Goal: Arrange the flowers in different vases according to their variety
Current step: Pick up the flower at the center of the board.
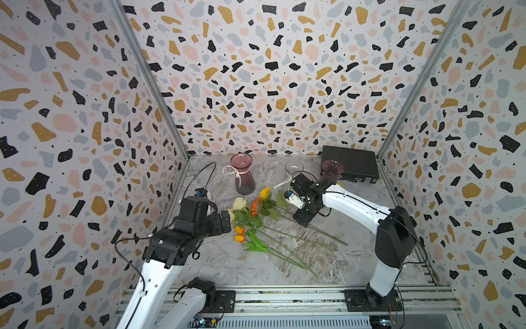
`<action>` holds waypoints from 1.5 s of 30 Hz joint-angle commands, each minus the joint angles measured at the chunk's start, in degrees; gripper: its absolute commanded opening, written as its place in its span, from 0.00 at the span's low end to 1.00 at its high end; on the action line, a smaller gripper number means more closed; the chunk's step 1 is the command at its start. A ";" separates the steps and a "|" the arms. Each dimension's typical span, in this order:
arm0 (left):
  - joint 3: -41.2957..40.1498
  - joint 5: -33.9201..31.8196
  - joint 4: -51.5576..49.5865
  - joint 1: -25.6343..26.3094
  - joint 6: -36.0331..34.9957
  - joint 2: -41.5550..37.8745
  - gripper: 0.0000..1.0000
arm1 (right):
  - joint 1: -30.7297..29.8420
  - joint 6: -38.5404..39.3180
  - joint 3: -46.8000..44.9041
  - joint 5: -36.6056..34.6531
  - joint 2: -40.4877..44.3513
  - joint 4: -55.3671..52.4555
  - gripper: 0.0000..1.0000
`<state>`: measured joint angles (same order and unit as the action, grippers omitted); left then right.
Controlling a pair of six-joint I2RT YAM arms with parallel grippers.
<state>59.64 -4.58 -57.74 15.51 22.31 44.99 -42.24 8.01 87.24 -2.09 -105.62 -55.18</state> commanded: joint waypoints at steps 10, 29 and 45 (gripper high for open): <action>-3.82 0.35 6.58 0.19 2.77 -2.97 1.00 | -0.04 4.59 9.72 -6.65 -10.57 3.35 0.73; -2.33 -2.94 2.49 0.15 0.85 -2.31 1.00 | -0.04 6.58 16.94 0.07 -20.52 3.77 0.59; -2.42 -3.28 0.51 0.14 -0.02 -4.06 1.00 | -0.04 5.88 19.95 2.20 -23.89 2.26 0.18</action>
<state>56.05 -6.72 -56.71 15.51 23.09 41.98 -42.24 14.46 106.04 -0.60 -130.34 -50.94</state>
